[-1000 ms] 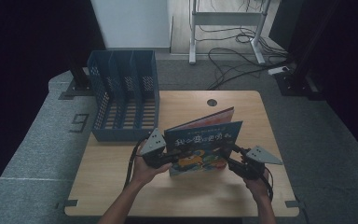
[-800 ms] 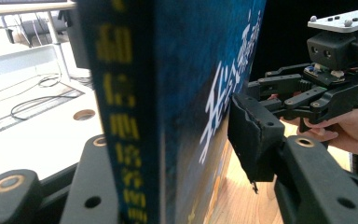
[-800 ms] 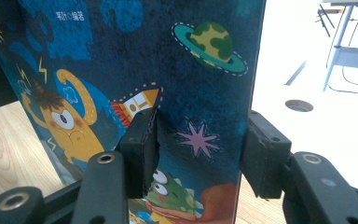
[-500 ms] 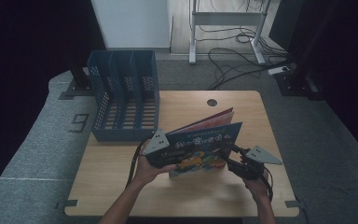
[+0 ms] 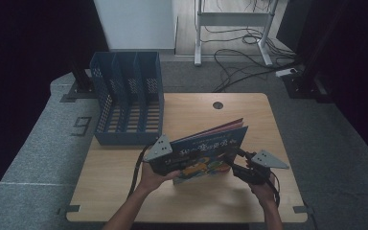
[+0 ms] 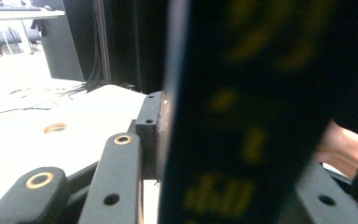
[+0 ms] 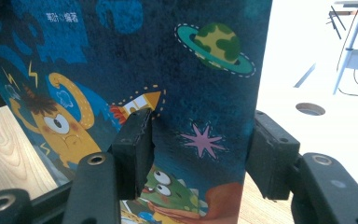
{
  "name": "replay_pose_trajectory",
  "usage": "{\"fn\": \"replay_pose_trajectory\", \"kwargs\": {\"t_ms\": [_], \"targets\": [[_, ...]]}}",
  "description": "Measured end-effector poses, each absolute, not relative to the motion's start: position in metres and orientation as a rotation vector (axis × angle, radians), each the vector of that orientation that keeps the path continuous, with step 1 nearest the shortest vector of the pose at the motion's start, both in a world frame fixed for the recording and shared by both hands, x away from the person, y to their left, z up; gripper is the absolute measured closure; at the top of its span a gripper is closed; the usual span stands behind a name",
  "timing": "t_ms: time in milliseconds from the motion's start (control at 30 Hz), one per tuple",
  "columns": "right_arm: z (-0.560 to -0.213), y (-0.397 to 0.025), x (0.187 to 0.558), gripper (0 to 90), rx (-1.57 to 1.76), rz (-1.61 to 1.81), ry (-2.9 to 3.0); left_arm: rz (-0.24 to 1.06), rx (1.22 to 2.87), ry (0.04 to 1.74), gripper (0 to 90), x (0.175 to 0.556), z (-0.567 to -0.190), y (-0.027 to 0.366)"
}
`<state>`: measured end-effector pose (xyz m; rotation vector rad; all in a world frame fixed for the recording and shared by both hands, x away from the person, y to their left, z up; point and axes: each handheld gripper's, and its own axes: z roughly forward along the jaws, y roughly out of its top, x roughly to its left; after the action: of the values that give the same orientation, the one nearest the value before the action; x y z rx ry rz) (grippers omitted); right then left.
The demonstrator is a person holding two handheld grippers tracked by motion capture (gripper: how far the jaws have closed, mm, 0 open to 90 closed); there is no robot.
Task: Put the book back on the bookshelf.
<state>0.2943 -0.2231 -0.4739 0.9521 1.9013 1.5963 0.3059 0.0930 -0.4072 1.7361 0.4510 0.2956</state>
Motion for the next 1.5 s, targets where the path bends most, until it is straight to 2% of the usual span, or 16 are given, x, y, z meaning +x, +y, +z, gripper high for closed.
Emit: {"fn": "replay_pose_trajectory", "kwargs": {"t_ms": [167, 567, 700, 1000, 1267, 1333, 1500], "targets": [[-0.474, -0.223, 0.294, 44.0, 0.953, 1.597, 1.899, 0.292, 1.732, 0.454, 63.1, 0.305, -0.408, 0.093], [-0.477, -0.222, 0.296, 40.0, 0.980, 1.560, 1.873, 0.274, 1.736, 0.414, 79.1, 0.293, -0.408, 0.088], [-0.480, -0.224, 0.297, 39.0, 1.000, 1.568, 1.876, 0.309, 1.750, 0.395, 80.3, 0.287, -0.408, 0.084], [-0.479, -0.219, 0.295, 38.2, 0.988, 1.557, 1.868, 0.255, 1.733, 0.438, 79.1, 0.290, -0.408, 0.086], [-0.479, -0.219, 0.296, 38.6, 0.996, 1.556, 1.868, 0.319, 1.728, 0.446, 80.6, 0.287, -0.409, 0.085], [-0.479, -0.220, 0.296, 39.0, 1.001, 1.563, 1.869, 0.350, 1.721, 0.473, 82.0, 0.286, -0.408, 0.085], [-0.479, -0.221, 0.296, 39.0, 1.016, 1.564, 1.858, 0.309, 1.668, 0.552, 82.5, 0.293, -0.410, 0.097]]}}
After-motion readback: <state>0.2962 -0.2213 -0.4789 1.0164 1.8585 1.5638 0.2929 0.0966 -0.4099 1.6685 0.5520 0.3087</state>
